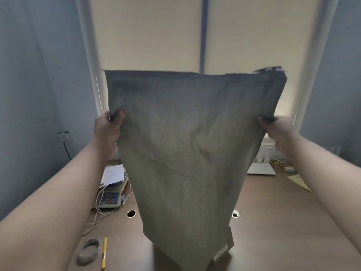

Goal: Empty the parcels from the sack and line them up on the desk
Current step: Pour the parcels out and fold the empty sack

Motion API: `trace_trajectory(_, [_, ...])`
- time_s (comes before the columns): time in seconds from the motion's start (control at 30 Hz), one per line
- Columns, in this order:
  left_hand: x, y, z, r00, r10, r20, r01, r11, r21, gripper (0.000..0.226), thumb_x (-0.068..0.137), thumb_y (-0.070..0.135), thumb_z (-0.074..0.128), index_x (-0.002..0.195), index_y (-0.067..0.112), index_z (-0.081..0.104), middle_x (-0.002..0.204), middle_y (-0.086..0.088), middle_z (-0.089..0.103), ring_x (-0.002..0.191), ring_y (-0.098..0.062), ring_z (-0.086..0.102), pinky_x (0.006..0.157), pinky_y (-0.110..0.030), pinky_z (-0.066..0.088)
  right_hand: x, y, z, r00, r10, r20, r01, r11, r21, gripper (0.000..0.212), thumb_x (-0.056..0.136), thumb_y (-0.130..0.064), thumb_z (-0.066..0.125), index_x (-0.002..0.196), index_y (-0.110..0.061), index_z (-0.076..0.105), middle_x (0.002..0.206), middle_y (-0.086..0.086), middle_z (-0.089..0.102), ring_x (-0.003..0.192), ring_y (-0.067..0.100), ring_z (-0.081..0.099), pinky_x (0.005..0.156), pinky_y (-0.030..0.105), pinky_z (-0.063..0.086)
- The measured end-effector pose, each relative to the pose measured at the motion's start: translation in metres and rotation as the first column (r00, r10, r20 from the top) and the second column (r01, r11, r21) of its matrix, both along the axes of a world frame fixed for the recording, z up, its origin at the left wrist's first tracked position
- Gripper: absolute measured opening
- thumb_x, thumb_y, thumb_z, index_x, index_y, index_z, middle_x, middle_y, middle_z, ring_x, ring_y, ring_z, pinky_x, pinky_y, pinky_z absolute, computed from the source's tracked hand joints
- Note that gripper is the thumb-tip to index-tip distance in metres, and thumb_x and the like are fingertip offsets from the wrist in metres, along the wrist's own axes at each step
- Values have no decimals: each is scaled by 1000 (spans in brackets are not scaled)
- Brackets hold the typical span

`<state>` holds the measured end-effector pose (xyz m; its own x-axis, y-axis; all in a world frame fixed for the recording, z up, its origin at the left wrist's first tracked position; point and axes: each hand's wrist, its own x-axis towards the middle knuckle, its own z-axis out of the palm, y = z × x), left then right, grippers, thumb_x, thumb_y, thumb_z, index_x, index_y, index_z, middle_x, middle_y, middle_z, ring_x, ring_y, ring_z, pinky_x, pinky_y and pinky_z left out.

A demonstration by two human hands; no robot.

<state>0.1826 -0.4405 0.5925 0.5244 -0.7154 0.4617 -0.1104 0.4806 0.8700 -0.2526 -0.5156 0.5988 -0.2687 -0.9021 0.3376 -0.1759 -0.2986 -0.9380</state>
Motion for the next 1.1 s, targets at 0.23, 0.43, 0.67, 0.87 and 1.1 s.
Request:
trace_trajectory(0.23, [15,-11,2,1000,7,-21,-6,999,34,28,75,53,68,82,26,71,97,0,72,94,-22,65,93,-49,54,11,0,18,1000,2,26,-2,1000,12,33,97,-20,64,121,3,61,105,10,62,91,28,59,71,33,55])
trace_trajectory(0.43, [20,-12,35,999,44,-14,-44,999,-21,17,91,39,63,85,24,67,96,2,71,89,-15,66,95,-47,55,12,-2,53,1000,25,-10,-26,996,-88,28,96,-9,63,118,10,61,107,15,61,79,23,61,56,18,59])
trace_trajectory(0.67, [19,-17,41,998,23,-63,-25,999,-37,21,85,45,63,88,24,68,99,0,72,93,-20,68,91,-50,57,17,-20,53,997,69,47,-63,991,-119,9,95,-7,61,104,-4,63,89,5,63,72,18,60,80,34,60])
trace_trajectory(0.87, [19,-17,56,996,78,-51,-81,995,-53,18,94,33,57,82,20,62,86,3,67,83,-17,65,83,-41,58,24,-10,91,987,131,92,-120,985,-121,13,98,-5,57,88,-11,62,76,1,67,57,14,64,63,24,60])
trace_trajectory(1.1, [14,-22,77,993,107,-50,-109,993,-45,21,96,38,54,84,23,61,97,3,67,97,-20,67,89,-39,57,28,-12,94,993,91,81,-79,987,-142,21,97,-8,58,115,1,64,98,9,67,79,24,64,81,32,62])
